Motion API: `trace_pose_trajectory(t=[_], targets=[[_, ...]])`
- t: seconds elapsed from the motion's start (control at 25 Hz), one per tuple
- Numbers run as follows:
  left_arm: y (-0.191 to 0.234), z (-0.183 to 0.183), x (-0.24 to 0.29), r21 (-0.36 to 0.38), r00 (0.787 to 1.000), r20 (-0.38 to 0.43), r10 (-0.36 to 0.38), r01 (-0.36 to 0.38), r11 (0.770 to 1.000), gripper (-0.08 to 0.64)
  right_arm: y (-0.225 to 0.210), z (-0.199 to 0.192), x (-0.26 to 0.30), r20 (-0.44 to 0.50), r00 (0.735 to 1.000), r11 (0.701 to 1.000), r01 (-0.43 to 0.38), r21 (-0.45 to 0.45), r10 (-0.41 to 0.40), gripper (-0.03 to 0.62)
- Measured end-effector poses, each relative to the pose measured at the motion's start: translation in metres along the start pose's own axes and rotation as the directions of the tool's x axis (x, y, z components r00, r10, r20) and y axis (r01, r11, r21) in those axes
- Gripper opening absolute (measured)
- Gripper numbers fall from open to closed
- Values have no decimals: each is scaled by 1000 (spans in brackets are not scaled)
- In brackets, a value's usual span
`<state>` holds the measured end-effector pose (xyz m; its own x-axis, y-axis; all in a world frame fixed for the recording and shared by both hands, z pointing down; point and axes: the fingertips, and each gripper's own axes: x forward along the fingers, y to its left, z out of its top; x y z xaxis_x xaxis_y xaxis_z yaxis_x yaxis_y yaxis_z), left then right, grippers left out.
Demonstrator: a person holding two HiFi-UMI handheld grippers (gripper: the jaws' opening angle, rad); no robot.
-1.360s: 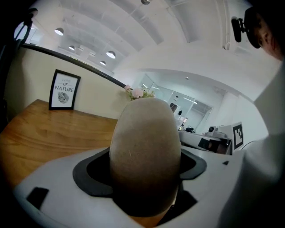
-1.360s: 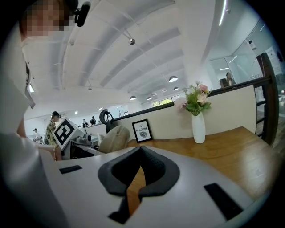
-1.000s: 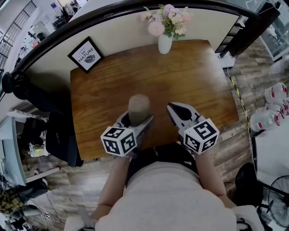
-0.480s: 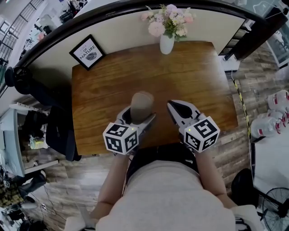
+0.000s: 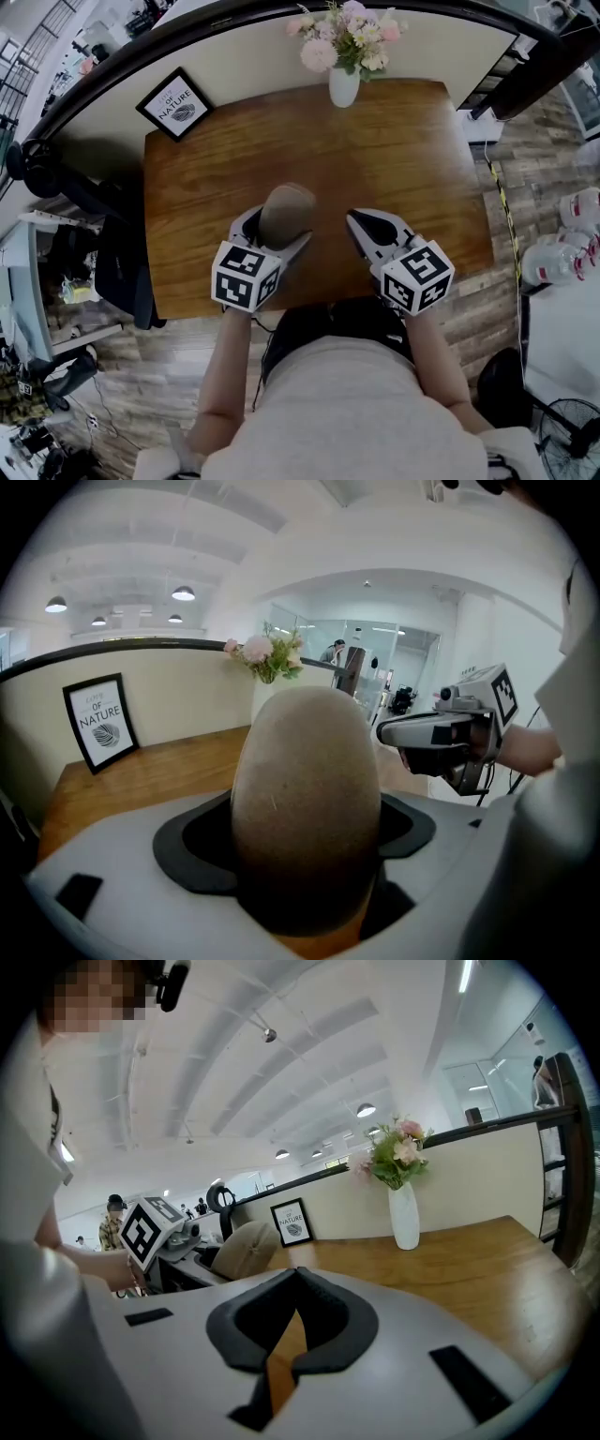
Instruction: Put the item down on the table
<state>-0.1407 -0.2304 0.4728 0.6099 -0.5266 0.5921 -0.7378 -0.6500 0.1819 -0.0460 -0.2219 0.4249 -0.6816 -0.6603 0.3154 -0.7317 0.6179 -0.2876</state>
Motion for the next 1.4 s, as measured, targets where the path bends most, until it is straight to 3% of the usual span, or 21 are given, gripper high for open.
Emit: trace_pose_trajectory(t=[0.36,0.68,0.96,1.24,1.4], targets=[[9,-22,25,87,989,-149,1,12,996,417,-17,-18,9,-45,999,999,-4,33,6,9],[6,-51,59,147,964,-265,-20,61,987,417,-20,-51,17,-104,994,997,-5,76,13,9],[3,-74,87,319,922,-386,19,114,941,417,-25,-71,16,-135,991,995,8,101,6,9],[1,-83,107,338,895,-446,-11,180,924,417,-40,-82,17,-152,988,992,47,114,-29,9],[-1,-93,116,313,872,-487,-46,223,923,419,-45,-88,17,-152,987,989,63,134,-42,9]])
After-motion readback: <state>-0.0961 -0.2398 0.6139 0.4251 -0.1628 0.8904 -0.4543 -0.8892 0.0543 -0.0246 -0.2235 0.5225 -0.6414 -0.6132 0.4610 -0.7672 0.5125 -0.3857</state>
